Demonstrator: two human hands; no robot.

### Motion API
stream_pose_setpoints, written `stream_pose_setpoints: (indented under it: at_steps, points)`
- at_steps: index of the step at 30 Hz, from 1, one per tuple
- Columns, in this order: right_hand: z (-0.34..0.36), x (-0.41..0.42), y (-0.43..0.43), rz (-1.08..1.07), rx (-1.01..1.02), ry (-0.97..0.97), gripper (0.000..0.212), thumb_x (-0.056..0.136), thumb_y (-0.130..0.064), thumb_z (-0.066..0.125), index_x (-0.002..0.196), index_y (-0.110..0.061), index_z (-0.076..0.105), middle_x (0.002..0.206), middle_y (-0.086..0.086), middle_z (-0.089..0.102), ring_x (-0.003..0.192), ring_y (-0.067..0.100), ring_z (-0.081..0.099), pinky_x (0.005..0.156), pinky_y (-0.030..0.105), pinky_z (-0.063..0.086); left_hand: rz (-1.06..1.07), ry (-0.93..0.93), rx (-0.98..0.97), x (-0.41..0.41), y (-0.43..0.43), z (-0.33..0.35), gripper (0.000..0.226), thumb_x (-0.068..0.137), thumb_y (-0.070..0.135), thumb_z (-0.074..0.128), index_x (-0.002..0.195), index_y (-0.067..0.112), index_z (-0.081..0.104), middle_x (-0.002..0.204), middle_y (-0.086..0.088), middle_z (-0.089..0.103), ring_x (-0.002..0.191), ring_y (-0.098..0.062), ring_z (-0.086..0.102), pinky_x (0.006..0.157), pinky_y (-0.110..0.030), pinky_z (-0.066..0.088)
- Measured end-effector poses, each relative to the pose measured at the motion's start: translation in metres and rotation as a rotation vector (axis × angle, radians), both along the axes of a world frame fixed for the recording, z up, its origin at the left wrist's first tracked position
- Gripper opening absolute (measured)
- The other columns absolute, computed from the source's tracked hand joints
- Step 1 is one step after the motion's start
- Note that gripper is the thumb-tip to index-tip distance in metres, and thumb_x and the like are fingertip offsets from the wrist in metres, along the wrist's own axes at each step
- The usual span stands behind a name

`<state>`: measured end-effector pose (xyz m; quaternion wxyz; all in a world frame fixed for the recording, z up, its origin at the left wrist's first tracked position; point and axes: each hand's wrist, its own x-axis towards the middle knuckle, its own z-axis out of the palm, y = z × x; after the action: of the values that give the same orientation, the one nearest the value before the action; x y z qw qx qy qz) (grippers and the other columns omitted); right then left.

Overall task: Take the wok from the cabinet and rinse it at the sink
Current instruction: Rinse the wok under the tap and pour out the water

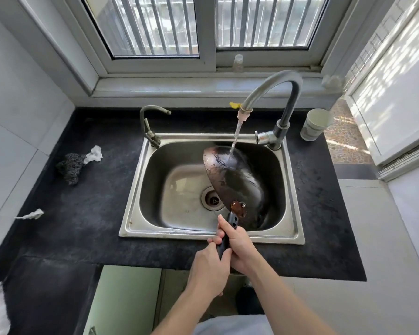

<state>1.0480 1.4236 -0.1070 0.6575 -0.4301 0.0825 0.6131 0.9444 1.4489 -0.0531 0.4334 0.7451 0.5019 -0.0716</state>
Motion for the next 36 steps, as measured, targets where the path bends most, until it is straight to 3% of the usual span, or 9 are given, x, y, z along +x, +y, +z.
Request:
stream_pose_setpoints:
  at_steps: [7,14,19,23,27,32,36]
  points:
    - [0.000,-0.001,-0.005,-0.058,0.028,0.099,0.026,0.084,-0.027,0.075,0.075,-0.010,0.056,0.061,0.001,0.046,0.051,0.015,0.047,0.072,0.035,0.056,-0.039,-0.015,0.089,0.000,-0.005,0.006,0.034,0.098,0.042,0.046,0.117,0.016,0.055,0.084,0.004,0.063,0.060,-0.008,0.062,0.046,-0.018,0.048]
    - [0.008,-0.001,-0.007,-0.091,0.011,0.092,0.026,0.091,-0.023,0.070,0.074,-0.010,0.055,0.063,0.002,0.048,0.051,0.014,0.049,0.066,0.033,0.056,-0.052,-0.010,0.115,0.003,-0.008,0.010,0.029,0.097,0.041,0.047,0.107,0.015,0.057,0.086,0.001,0.064,0.070,-0.016,0.065,0.063,-0.033,0.059]
    - [0.006,-0.009,-0.005,-0.105,-0.114,-0.086,0.033,0.086,-0.019,0.077,0.065,-0.007,0.055,0.058,0.007,0.053,0.051,0.018,0.055,0.060,0.034,0.054,-0.056,-0.009,0.085,0.000,-0.006,0.006,0.029,0.097,0.041,0.046,0.109,0.017,0.057,0.094,0.000,0.068,0.071,-0.015,0.065,0.059,-0.030,0.058]
    - [0.002,-0.013,-0.004,-0.088,-0.140,-0.191,0.031,0.087,-0.016,0.076,0.065,-0.006,0.057,0.059,0.008,0.057,0.054,0.019,0.059,0.062,0.036,0.054,-0.020,-0.029,-0.035,-0.006,-0.001,-0.001,0.029,0.096,0.041,0.047,0.105,0.016,0.058,0.085,-0.004,0.070,0.056,-0.016,0.065,0.043,-0.027,0.052]
    - [0.001,-0.010,-0.006,-0.021,-0.132,-0.267,0.027,0.089,-0.017,0.075,0.068,-0.006,0.063,0.065,0.009,0.062,0.060,0.021,0.062,0.069,0.040,0.052,0.058,-0.108,-0.206,-0.006,0.002,-0.002,0.026,0.096,0.033,0.050,0.087,0.011,0.059,0.060,-0.003,0.064,0.038,-0.012,0.055,0.039,-0.027,0.046]
    - [0.003,-0.004,-0.007,0.116,-0.152,-0.378,0.018,0.093,-0.011,0.068,0.080,-0.004,0.058,0.066,0.006,0.060,0.058,0.018,0.063,0.061,0.031,0.055,0.228,-0.197,-0.411,-0.008,-0.001,0.000,0.026,0.098,0.028,0.051,0.088,0.006,0.060,0.059,-0.005,0.058,0.042,-0.017,0.051,0.038,-0.026,0.042]
    - [0.010,0.001,0.002,0.244,-0.213,-0.504,0.021,0.093,-0.013,0.068,0.075,-0.008,0.057,0.062,0.004,0.062,0.054,0.017,0.064,0.057,0.032,0.055,0.459,-0.303,-0.609,-0.003,-0.005,0.008,0.025,0.100,0.024,0.048,0.093,0.002,0.058,0.058,-0.005,0.053,0.040,-0.013,0.044,0.036,-0.023,0.036]
